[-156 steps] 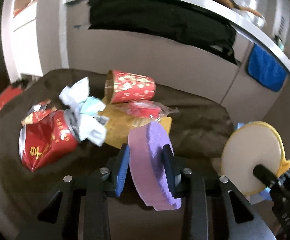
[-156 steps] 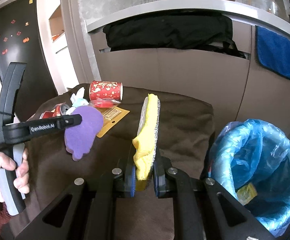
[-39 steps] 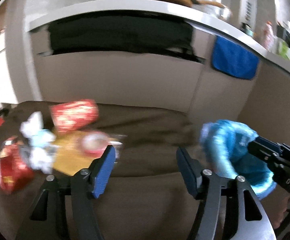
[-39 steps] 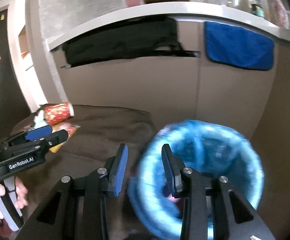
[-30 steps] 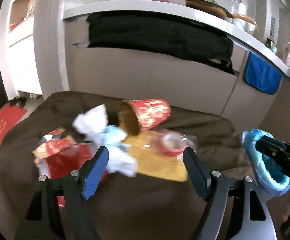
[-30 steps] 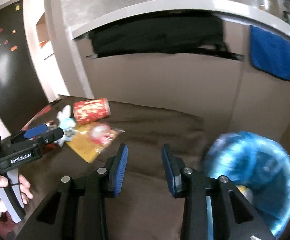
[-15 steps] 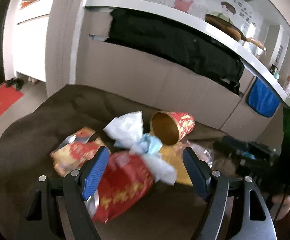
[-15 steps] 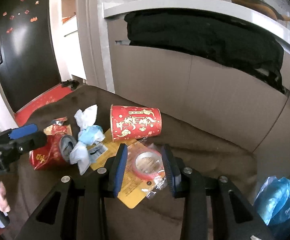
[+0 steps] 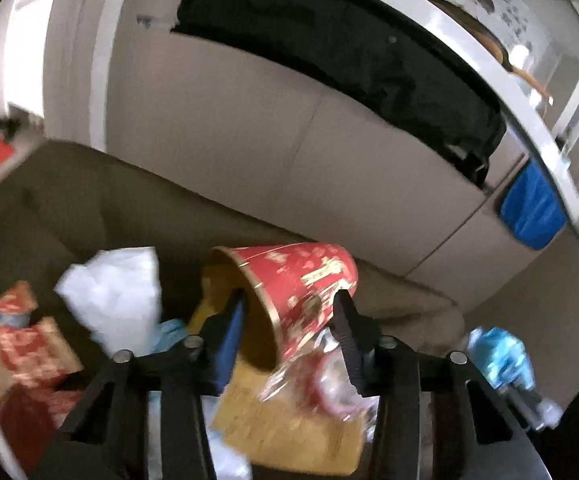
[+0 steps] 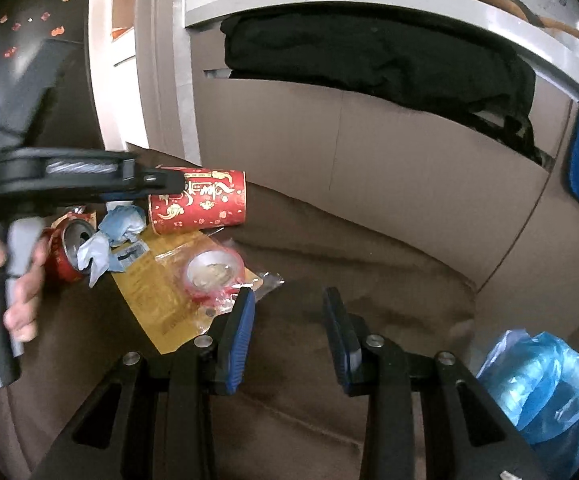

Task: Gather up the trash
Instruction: 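Grasp the red paper cup with the left tool while the right tool grasps the tape roll bag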

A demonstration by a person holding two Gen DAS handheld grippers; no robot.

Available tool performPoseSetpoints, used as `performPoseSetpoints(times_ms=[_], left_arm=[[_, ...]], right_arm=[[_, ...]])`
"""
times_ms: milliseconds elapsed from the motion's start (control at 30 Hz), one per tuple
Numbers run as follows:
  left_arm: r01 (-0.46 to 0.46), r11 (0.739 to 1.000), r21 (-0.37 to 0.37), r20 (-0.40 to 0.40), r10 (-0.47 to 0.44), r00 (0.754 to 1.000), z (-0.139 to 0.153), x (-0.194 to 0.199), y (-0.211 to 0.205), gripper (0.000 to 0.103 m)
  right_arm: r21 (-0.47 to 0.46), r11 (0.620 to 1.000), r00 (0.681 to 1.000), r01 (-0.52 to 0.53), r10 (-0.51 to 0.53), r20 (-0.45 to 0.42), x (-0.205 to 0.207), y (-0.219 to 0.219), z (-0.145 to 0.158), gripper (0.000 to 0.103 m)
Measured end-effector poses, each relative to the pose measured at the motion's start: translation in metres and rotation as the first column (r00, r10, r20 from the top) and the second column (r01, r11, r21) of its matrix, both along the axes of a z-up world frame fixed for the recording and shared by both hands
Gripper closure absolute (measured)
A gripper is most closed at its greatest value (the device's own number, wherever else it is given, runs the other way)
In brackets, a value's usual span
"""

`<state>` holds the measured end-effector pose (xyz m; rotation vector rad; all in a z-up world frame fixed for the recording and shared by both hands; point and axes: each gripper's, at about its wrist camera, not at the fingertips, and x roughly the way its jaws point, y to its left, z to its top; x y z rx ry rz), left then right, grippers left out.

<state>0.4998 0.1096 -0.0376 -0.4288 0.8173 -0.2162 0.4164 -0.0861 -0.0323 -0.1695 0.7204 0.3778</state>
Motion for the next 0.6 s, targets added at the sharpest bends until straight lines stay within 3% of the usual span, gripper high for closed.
performPoseSetpoints(times_ms=[67,133,200,400,500,600], left_arm=[[-0.010,1.000,-0.024,0.000,0.010,1.000,-0.003,0.006,0.000,0.077],[-0.022,0.999,-0.023,0.012,0.022,1.000,-0.001,0.008,0.001,0.082],[-0.038,0.999,-0.003,0.045,0.038,0.998,0.005,0.003,0.003,0.099],[-0.039,0.985,0.169,0.128,0.018,0.992,0.026,-0.027,0.007,0.099],[-0.031,0.981,0.194,0.139,0.004,0.990,0.029,-0.041,0.013,0.099],[-0.015,0.981,0.193,0.139,-0.012,0.990,0.029,-0.054,0.019,0.099]], right_arm=[[0.035,0.998,0.999,-0.043,0.044,-0.024,0.003,0.001,-0.001,0.070],[0.073,0.994,0.996,-0.083,0.086,-0.034,0.005,0.004,0.000,0.070],[0.079,0.990,0.992,-0.117,0.120,-0.034,0.010,0.013,0.000,0.070],[0.026,0.980,0.977,-0.199,0.200,-0.073,0.032,0.045,-0.016,0.070],[-0.015,0.980,0.979,-0.197,0.196,-0.053,0.041,0.056,-0.020,0.070],[0.034,0.982,0.981,-0.186,0.188,-0.057,0.054,0.054,-0.016,0.069]])
